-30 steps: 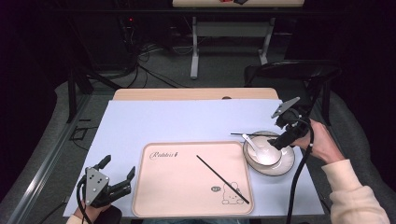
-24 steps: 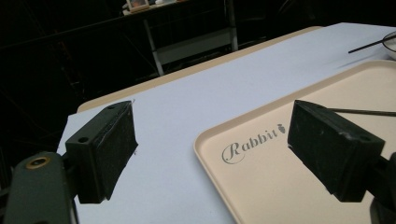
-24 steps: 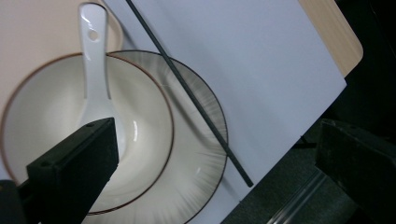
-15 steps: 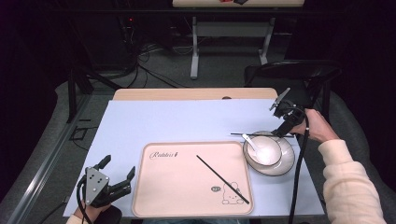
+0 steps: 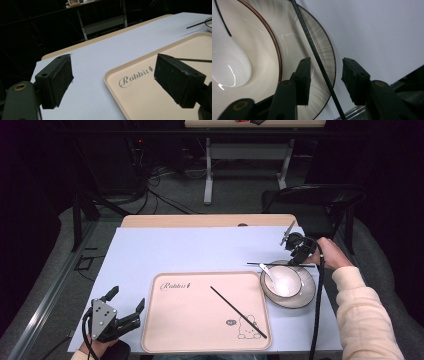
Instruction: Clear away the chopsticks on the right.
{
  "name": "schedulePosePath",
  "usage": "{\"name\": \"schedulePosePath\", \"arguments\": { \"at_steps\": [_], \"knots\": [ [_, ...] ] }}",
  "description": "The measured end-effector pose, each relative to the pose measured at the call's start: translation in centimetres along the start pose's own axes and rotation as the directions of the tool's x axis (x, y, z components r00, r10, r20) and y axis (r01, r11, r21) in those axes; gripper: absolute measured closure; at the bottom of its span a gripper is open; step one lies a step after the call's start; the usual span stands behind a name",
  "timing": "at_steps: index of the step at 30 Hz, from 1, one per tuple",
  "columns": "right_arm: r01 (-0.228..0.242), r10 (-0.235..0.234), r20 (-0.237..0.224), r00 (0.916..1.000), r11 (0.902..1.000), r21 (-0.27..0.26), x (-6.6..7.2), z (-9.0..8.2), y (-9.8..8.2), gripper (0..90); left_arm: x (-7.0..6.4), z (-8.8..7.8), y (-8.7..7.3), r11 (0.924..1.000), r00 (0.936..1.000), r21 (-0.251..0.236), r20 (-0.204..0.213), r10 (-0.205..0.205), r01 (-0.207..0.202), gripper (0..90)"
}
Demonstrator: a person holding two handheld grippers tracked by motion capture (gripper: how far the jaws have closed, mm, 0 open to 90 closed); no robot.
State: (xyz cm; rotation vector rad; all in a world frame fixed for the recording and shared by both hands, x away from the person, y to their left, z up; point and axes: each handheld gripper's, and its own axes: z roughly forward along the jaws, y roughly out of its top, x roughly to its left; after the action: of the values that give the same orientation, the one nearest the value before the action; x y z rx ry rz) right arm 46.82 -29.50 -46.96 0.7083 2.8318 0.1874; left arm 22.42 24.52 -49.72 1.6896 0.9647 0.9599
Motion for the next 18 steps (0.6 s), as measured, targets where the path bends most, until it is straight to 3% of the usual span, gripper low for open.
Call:
{"name": "schedulePosePath", "arguments": {
  "at_steps": [3, 7, 18],
  "knots": [
    [0.022, -0.021, -0.031, 0.9993, 0.9993, 0.029, 0.1, 0.7, 0.3, 64.4, 0.0, 0.0, 0.0, 1.0000, 1.0000, -0.001, -0.001, -0.001, 0.001, 15.2],
    [0.058, -0.056, -0.038, 0.9977, 0.9966, 0.059, 0.1, 1.2, 0.8, 67.1, 0.0, 0.0, 0.0, 1.0000, 1.0000, 0.000, 0.001, 0.000, 0.000, 15.2],
    [0.085, -0.080, -0.050, 0.9955, 0.9903, 0.110, 0.3, 3.0, 1.0, 75.5, 0.0, 0.0, 0.0, 1.0000, 1.0000, 0.000, 0.001, 0.000, 0.000, 15.2]
  ]
}}
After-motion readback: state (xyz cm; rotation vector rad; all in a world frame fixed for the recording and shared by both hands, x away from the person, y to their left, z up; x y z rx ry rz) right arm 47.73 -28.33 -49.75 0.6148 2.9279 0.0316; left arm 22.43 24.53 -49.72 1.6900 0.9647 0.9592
